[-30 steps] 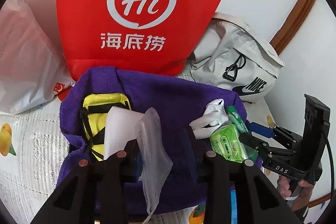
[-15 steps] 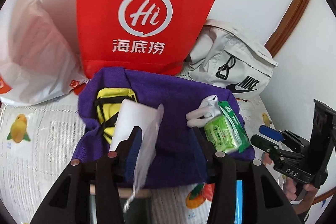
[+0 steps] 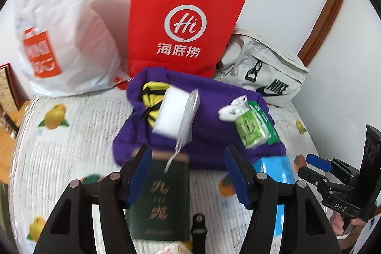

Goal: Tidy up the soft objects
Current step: 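Lower the tissue onto the towel and open the left tool while the right tool releases the sachet there, then grasp the crumpled white tissue with the left tool while the right tool grasps the black watch strap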

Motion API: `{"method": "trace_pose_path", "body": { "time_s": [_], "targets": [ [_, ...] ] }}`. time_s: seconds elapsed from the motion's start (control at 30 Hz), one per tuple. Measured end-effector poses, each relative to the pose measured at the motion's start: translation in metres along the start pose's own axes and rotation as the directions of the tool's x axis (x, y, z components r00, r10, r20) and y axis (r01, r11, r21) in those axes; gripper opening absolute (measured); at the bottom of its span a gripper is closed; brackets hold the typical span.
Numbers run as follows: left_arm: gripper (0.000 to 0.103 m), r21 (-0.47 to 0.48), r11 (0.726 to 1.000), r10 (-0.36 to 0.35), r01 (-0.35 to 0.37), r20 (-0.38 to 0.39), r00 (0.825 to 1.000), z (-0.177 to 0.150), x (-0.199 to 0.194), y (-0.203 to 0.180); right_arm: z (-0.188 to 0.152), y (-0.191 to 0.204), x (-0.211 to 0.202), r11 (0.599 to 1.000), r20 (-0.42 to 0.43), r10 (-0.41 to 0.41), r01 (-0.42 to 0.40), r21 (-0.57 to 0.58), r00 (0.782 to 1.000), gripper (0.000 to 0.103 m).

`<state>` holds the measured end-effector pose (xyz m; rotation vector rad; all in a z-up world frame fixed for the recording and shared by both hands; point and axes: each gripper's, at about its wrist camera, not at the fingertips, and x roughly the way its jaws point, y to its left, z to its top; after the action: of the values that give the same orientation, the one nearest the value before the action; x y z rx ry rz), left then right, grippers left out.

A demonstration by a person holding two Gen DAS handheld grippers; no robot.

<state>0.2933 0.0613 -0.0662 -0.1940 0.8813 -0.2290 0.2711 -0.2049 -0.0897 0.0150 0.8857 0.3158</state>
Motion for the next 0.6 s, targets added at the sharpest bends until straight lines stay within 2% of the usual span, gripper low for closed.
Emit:
{"method": "trace_pose_path", "body": {
  "time_s": [0.2, 0.33, 0.43, 0.6],
  "targets": [
    [0.061, 0.018, 0.999, 0.035, -0.035, 0.025, 0.999, -0.040, -0.025, 0.005, -0.033, 0.019, -0.018, 1.000, -0.005, 0.028, -0.028, 0.001, 1.000, 0.052],
    [0.061, 0.020, 0.999, 0.038, -0.038, -0.014, 0.999, -0.067, -0.030, 0.010, -0.057, 0.031, -0.030, 0.999, 0.004, 0.043, -0.043, -0.004, 0.999, 0.054],
    [0.061, 0.011, 0.998, 0.069, -0.068, -0.061, 0.996, -0.088, -0.025, 0.013, -0.076, 0.039, -0.036, 0.999, 0.008, 0.053, -0.053, -0.010, 0.999, 0.056],
    [0.061, 0.004, 0.998, 0.063, -0.063, -0.108, 0.992, -0.126, -0.020, 0.016, -0.104, 0.051, -0.038, 0.997, -0.001, 0.066, -0.066, -0.036, 0.998, 0.056]
  ]
}}
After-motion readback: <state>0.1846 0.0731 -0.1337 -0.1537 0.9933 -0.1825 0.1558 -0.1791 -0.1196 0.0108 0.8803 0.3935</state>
